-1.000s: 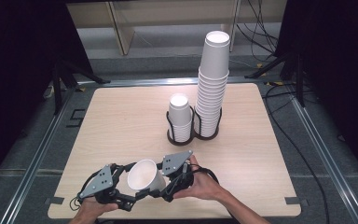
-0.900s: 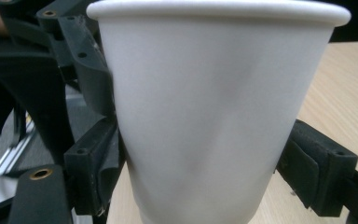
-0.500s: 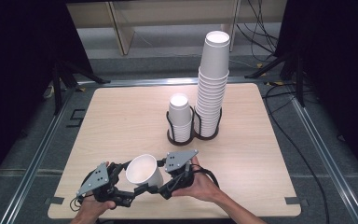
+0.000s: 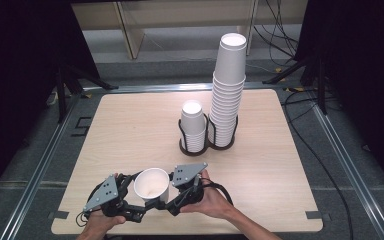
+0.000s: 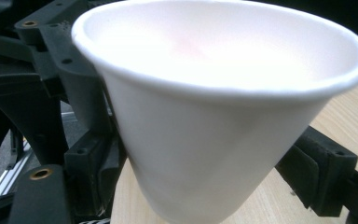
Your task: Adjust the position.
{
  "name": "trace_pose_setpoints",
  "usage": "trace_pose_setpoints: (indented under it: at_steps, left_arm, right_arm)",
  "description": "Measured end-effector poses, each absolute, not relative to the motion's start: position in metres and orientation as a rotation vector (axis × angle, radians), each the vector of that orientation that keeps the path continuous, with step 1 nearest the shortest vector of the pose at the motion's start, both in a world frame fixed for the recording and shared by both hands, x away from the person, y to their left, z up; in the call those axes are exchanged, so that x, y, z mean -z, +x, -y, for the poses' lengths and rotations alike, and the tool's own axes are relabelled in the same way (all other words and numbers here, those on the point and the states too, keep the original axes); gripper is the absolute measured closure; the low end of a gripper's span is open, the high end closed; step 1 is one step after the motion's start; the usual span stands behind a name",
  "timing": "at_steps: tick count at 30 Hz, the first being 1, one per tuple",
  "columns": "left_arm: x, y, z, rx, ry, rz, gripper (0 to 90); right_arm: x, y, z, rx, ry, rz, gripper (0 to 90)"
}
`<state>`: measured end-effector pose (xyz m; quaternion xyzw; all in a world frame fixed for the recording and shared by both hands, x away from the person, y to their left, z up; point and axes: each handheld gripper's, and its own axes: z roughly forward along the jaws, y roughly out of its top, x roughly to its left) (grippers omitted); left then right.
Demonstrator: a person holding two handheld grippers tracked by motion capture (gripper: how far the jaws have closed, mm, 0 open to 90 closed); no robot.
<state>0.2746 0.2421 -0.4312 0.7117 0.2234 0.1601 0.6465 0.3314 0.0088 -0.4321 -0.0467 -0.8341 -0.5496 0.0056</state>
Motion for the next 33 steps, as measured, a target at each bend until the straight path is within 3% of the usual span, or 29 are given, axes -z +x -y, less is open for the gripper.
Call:
trace_pose_setpoints:
  at_steps: [17,33]
  left_arm:
    - [0.427,0.274,-0.248,-0.417,1.586,-0.539,14.3]
    - [0.435,0.304,-0.281,-0.666,1.545,-0.773,14.4]
  right_arm:
    - [0.435,0.335,-0.001,1.688,-0.241,2.604,15.5]
    - [0.431,0.348,0.064,1.782,-0.515,2.685,16.1]
